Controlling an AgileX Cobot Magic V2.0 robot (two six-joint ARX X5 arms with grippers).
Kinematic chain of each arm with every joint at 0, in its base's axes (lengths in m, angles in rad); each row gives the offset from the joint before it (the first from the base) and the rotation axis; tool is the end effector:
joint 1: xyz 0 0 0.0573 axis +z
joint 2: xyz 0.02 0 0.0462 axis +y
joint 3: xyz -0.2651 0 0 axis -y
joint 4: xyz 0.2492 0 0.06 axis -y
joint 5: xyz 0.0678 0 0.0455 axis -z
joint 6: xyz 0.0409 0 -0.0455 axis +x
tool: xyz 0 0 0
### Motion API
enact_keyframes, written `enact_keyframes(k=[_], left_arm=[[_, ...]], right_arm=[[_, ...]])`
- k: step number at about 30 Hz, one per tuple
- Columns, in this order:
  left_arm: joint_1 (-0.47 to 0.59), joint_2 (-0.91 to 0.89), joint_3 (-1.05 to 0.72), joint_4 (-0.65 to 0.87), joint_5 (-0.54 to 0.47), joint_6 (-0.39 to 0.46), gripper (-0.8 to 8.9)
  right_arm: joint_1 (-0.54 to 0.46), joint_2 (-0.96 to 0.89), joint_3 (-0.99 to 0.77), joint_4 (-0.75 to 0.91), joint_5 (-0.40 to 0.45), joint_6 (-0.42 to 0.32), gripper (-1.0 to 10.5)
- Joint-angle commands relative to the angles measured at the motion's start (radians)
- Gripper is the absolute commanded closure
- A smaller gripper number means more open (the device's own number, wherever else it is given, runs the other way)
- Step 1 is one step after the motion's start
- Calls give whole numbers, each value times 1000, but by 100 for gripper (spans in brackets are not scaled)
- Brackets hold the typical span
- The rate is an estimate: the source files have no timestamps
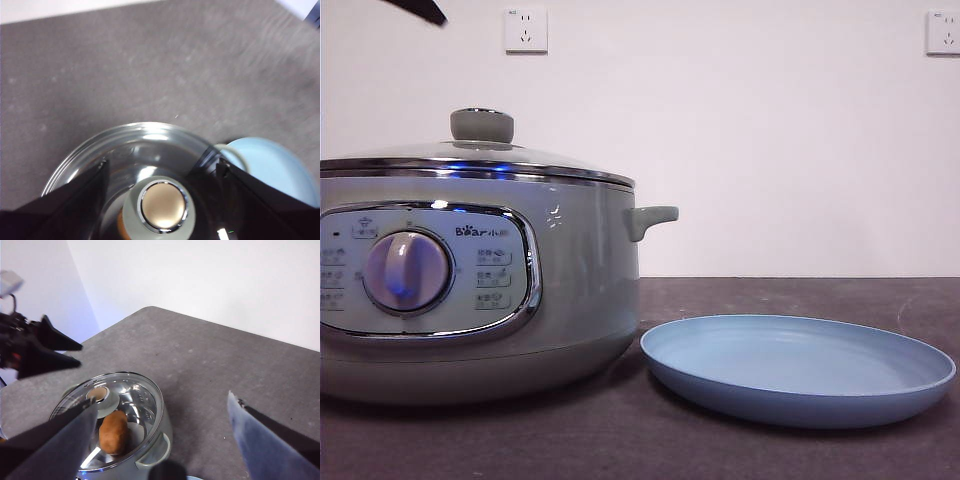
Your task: Take the potato out from the steamer,put the potato on the plate,close the lid
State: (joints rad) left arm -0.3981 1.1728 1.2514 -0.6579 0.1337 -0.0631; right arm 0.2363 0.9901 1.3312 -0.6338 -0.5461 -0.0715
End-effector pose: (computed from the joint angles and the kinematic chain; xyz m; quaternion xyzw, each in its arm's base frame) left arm 0.2298 -0.1026 0.3680 0.0085 0.2909 -0.2428 0.9254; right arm 0.1775 0.0646 0.4354 -0.0102 0.1305 0.3821 0.9148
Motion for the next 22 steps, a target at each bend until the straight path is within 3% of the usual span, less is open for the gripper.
enact_keyframes(k=[1, 22], left_arm=[[-35, 45, 0, 7, -85, 42, 454], [-81, 187, 0, -119, -132, 43, 454]], right_arm=[[2, 1, 4, 5, 3, -5, 506], [3, 1, 3, 5, 3, -4, 510]])
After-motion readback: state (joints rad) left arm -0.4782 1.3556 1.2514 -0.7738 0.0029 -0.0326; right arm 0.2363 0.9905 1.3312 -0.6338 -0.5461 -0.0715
